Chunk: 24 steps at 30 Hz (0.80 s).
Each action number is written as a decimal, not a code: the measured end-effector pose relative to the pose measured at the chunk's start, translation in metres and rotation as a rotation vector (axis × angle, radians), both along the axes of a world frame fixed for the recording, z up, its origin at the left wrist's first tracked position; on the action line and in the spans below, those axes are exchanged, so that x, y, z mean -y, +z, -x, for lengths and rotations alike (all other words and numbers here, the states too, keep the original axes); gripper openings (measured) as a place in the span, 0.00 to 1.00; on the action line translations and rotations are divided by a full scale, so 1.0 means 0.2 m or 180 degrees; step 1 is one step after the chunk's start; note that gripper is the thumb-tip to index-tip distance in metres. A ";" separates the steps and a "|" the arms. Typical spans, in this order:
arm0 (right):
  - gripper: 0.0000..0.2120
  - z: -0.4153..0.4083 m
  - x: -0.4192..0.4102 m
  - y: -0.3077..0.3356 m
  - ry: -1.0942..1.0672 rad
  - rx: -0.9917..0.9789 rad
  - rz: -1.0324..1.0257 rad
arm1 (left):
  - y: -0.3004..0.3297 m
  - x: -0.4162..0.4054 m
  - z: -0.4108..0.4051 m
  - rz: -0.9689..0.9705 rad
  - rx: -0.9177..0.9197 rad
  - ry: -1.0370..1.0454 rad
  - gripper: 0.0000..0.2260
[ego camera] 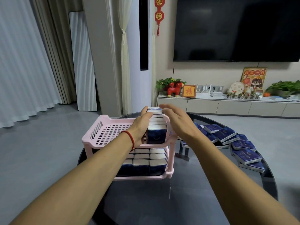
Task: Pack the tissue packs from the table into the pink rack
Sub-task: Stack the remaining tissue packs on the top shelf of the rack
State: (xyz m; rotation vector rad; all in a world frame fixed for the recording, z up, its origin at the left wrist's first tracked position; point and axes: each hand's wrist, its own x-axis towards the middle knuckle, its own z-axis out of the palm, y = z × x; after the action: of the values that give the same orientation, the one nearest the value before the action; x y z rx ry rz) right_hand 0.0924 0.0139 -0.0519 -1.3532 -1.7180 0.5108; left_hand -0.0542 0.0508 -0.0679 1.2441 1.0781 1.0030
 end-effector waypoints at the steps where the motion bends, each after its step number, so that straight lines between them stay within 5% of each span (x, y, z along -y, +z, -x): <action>1: 0.19 -0.02 0.05 -0.02 -0.0014 0.0009 -0.0092 | 0.01 0.01 0.00 0.0046 0.0030 0.0002 0.24; 5: 0.21 0.02 0.23 -0.14 -0.0016 0.0435 -0.0309 | 0.05 0.05 0.02 -0.0167 -0.0102 0.0232 0.13; 10: 0.24 0.11 0.26 -0.22 -0.0323 0.0599 -0.0417 | -0.01 0.25 0.05 -0.0640 -0.0055 0.0332 0.17; 19: 0.24 0.13 0.22 -0.23 -0.0546 0.1330 -0.0266 | -0.04 0.24 -0.01 -0.0475 0.0207 0.0204 0.20; 24: 0.21 0.12 0.24 -0.22 -0.0447 0.1044 -0.0158 | -0.03 0.24 0.00 -0.0456 0.0224 0.0251 0.19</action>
State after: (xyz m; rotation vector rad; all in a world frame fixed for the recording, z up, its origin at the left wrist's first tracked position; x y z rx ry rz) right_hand 0.0676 -0.0334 -0.0957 -1.5744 -1.8628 0.1714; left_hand -0.0538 0.0032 -0.0747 1.2789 1.0215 1.1931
